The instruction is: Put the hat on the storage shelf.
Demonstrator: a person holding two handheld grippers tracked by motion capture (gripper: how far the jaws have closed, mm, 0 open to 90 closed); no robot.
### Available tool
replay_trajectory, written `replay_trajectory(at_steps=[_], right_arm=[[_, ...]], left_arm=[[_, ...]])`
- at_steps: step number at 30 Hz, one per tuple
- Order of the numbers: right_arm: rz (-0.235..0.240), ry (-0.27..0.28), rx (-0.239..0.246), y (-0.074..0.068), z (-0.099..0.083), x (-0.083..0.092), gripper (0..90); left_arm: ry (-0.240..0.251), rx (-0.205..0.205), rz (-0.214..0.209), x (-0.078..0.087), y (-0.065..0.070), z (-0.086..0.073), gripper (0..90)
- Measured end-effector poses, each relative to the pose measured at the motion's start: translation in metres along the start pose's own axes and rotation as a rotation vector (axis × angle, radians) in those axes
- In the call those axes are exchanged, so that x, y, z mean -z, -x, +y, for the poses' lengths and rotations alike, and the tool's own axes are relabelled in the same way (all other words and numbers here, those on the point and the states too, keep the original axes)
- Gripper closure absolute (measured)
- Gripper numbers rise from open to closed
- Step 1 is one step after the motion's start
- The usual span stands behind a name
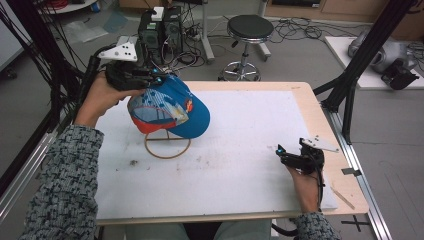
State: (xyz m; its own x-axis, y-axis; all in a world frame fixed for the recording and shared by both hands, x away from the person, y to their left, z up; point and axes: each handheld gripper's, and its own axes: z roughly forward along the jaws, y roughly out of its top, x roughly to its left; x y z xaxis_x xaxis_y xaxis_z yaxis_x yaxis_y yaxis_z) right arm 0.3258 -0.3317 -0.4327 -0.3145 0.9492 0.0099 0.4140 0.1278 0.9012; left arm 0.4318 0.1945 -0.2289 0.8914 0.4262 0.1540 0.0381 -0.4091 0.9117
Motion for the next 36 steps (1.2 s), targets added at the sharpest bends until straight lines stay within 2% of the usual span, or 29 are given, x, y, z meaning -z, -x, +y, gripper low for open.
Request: replay_trajectory(at_steps=[2,3,4,6,10,12,17,22,27,28,31,32,35,36], right_arm=[[0.001,0.000,-0.001,0.000,0.000,0.000,10.5],[0.001,0.000,-0.002,0.000,0.000,0.000,10.5],[0.001,0.000,-0.003,0.000,0.000,0.000,10.5],[0.001,-0.001,-0.003,0.000,0.000,0.000,10.5],[0.001,0.000,-0.004,0.000,0.000,0.000,10.5],[0.001,0.000,-0.003,0.000,0.000,0.000,10.5],[0.001,-0.001,-0.001,0.000,0.000,0.000,10.5],[0.001,-0.001,-0.004,0.000,0.000,0.000,10.5],[0.001,0.001,-0.005,0.000,0.000,0.000,10.5],[0.001,0.001,-0.006,0.000,0.000,0.000,10.5],[0.001,0.000,-0.003,0.000,0.000,0.000,10.5],[0.001,0.000,-0.005,0.000,0.000,0.000,10.5],[0.000,0.001,-0.003,0.000,0.000,0.000,10.5],[0.000,0.002,-0.006,0.000,0.000,0.000,10.5]], left_arm=[[0.004,0.004,-0.006,0.000,0.000,0.000,81.4],[0.003,0.012,-0.015,-0.001,0.000,-0.001,71.6],[-0.002,0.010,-0.010,-0.002,0.000,-0.001,68.9],[-0.013,0.004,-0.006,-0.003,0.000,-0.002,68.0],[-0.007,0.024,-0.005,-0.003,-0.001,-0.002,57.4],[-0.006,0.027,0.002,-0.002,-0.001,-0.002,56.3],[0.033,0.049,0.018,0.007,-0.003,0.000,50.7],[0.054,0.052,0.056,0.021,-0.002,0.001,47.7],[0.063,0.053,0.099,0.035,0.000,-0.006,45.7],[0.065,0.054,0.121,0.042,0.001,-0.009,45.3],[0.074,0.058,0.142,0.050,0.003,-0.012,44.4],[0.082,0.061,0.165,0.058,0.006,-0.016,44.3],[0.076,0.062,0.213,0.067,0.011,-0.024,42.2],[0.076,0.062,0.213,0.067,0.011,-0.024,41.4]])
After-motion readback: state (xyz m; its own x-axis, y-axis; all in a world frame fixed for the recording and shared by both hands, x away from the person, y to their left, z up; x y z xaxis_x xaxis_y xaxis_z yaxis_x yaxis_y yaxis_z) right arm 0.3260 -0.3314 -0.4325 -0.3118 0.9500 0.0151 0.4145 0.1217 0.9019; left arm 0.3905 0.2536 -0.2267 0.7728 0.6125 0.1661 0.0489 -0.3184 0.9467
